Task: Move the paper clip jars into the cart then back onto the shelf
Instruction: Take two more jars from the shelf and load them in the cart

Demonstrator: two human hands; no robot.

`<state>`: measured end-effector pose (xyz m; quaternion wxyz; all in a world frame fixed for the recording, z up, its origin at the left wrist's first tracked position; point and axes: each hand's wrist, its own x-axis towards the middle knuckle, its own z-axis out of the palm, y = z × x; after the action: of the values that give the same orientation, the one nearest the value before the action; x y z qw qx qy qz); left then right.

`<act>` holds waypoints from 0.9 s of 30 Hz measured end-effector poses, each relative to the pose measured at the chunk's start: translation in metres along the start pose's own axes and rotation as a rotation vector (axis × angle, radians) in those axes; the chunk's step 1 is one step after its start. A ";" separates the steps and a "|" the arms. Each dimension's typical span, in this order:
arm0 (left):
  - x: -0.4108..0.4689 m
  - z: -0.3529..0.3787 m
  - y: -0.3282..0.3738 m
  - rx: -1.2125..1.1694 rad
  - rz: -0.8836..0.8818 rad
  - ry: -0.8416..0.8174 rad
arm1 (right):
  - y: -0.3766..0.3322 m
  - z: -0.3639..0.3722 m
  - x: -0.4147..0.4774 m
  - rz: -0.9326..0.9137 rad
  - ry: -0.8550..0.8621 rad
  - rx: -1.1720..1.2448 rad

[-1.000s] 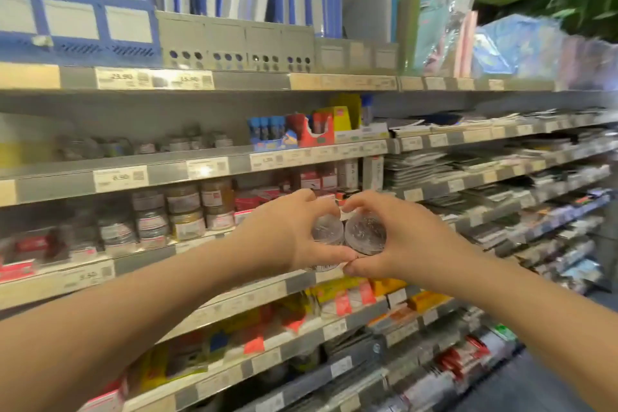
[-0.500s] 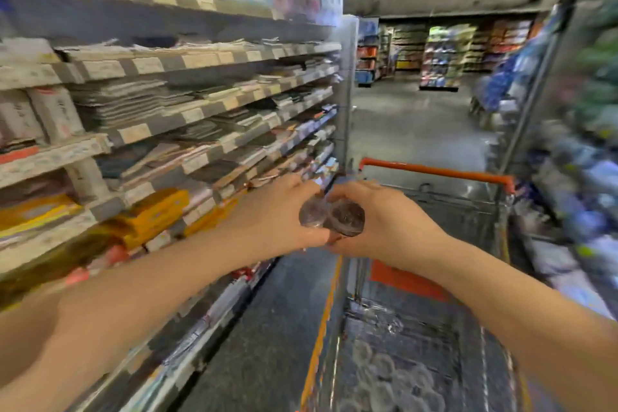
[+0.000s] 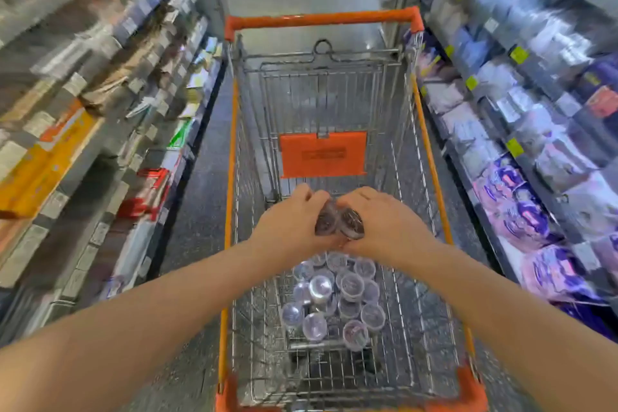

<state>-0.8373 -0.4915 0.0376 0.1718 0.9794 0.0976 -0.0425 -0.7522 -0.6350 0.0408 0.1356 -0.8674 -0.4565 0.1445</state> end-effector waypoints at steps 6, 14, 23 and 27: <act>0.017 0.104 -0.020 0.003 -0.015 -0.184 | 0.036 0.096 -0.001 0.256 -0.106 0.065; 0.002 0.226 -0.055 -0.096 -0.237 -0.417 | 0.076 0.207 -0.013 0.505 -0.320 0.096; 0.002 0.298 -0.069 0.037 -0.292 -0.520 | 0.092 0.296 -0.013 0.560 -0.392 0.104; 0.000 0.299 -0.072 -0.084 -0.318 -0.524 | 0.091 0.298 -0.020 0.604 -0.420 0.171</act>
<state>-0.8676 -0.5281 -0.2668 0.2228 0.8995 0.2036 -0.3160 -0.8055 -0.6703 -0.2649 0.0620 -0.8998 -0.1846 0.3903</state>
